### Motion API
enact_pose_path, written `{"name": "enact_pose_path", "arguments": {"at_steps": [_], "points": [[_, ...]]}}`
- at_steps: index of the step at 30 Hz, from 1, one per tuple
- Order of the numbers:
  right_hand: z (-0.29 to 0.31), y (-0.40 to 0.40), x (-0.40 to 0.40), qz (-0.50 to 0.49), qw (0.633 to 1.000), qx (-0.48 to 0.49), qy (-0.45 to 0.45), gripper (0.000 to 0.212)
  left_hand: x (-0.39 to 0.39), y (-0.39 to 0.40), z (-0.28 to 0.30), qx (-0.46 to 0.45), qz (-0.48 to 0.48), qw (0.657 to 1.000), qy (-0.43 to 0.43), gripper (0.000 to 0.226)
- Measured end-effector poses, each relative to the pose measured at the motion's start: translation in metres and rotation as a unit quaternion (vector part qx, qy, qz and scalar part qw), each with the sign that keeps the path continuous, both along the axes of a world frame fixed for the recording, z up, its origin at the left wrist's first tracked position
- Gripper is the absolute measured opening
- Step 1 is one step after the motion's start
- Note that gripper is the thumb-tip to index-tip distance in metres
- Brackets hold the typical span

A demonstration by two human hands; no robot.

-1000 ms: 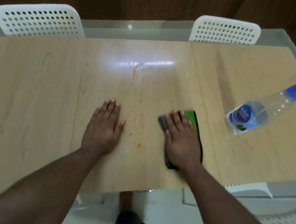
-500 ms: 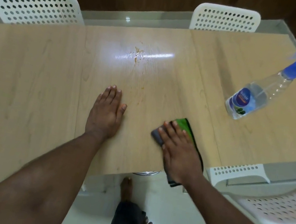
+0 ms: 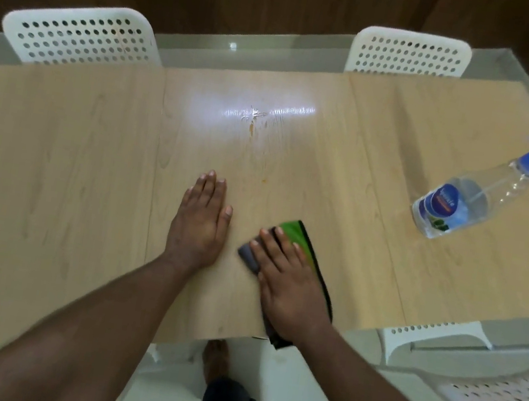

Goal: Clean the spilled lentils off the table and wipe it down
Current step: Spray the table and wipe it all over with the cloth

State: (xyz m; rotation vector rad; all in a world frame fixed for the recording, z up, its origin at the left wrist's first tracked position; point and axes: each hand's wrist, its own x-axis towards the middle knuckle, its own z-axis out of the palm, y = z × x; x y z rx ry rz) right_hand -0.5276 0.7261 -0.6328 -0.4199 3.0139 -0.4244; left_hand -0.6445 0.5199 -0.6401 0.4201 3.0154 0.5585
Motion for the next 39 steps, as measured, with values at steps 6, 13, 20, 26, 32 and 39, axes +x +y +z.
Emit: {"name": "enact_pose_path", "arguments": {"at_steps": [6, 13, 20, 26, 32, 39], "points": [[-0.004, 0.030, -0.076, -0.084, 0.996, 0.011, 0.020, 0.056, -0.078, -0.002, 0.008, -0.018, -0.015, 1.000, -0.008, 0.076], [-0.009, -0.011, -0.211, -0.147, 0.988, 0.024, 0.027, 0.058, -0.172, -0.009, 0.003, -0.041, 0.006, 0.999, 0.001, 0.070], [0.004, 0.009, -0.146, 0.012, 1.000, -0.004, -0.005, 0.056, -0.189, 0.001, 0.005, -0.056, 0.007, 0.998, -0.015, 0.070], [0.000, 0.035, -0.240, -0.104, 0.994, 0.018, 0.023, 0.058, -0.194, 0.000, 0.001, -0.060, 0.003, 0.998, -0.019, 0.073], [0.001, -0.012, -0.340, -0.125, 0.991, 0.034, 0.019, 0.059, -0.199, -0.001, -0.005, -0.072, 0.005, 0.997, -0.006, 0.071], [0.008, 0.021, -0.271, -0.009, 1.000, 0.025, -0.006, 0.058, -0.201, 0.000, -0.004, -0.073, 0.022, 0.997, -0.020, 0.073]]}}
